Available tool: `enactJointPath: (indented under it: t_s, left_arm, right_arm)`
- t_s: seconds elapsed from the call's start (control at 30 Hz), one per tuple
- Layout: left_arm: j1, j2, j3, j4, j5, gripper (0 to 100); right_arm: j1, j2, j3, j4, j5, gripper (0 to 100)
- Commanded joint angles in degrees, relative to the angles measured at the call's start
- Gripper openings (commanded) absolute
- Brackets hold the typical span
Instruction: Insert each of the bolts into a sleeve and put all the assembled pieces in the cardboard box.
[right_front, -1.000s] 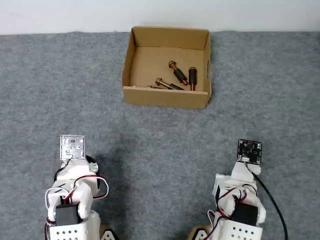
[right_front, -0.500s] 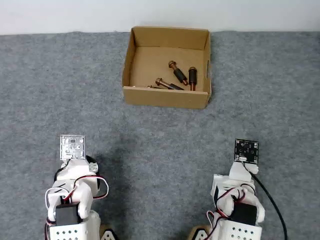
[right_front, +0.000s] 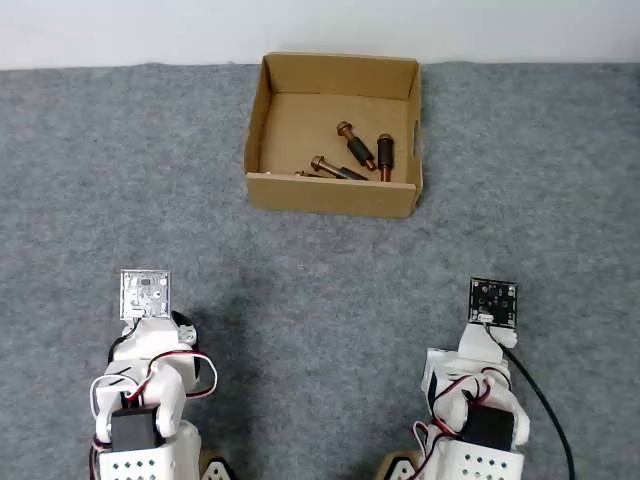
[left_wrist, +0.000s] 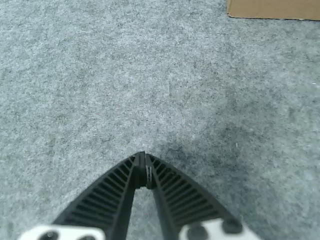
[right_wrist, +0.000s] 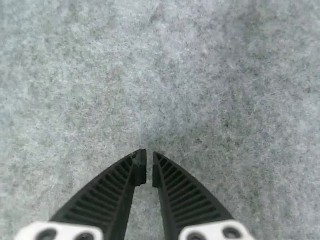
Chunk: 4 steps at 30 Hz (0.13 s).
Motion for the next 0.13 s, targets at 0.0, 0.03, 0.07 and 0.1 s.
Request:
enactJointPath:
  t_s: [0.0,0.03,0.07,0.1]
  left_arm:
    - [-0.35,-0.53,-0.31,0.53,-0.53,1]
    - [-0.35,-0.53,-0.31,0.53,-0.53,1]
    - [-0.35,-0.53,-0.31,0.53,-0.53,1]
    - [-0.35,-0.53,-0.31,0.53,-0.53,1]
  right_arm:
    - [-0.40,-0.57,0.79,0.22,0.18,0.9]
    - [-0.40,-0.57,0.79,0.22,0.18,0.9]
    - [-0.40,-0.57,0.79,0.22,0.18,0.9]
    - [-0.40,-0.57,0.79,0.22,0.18,0.9]
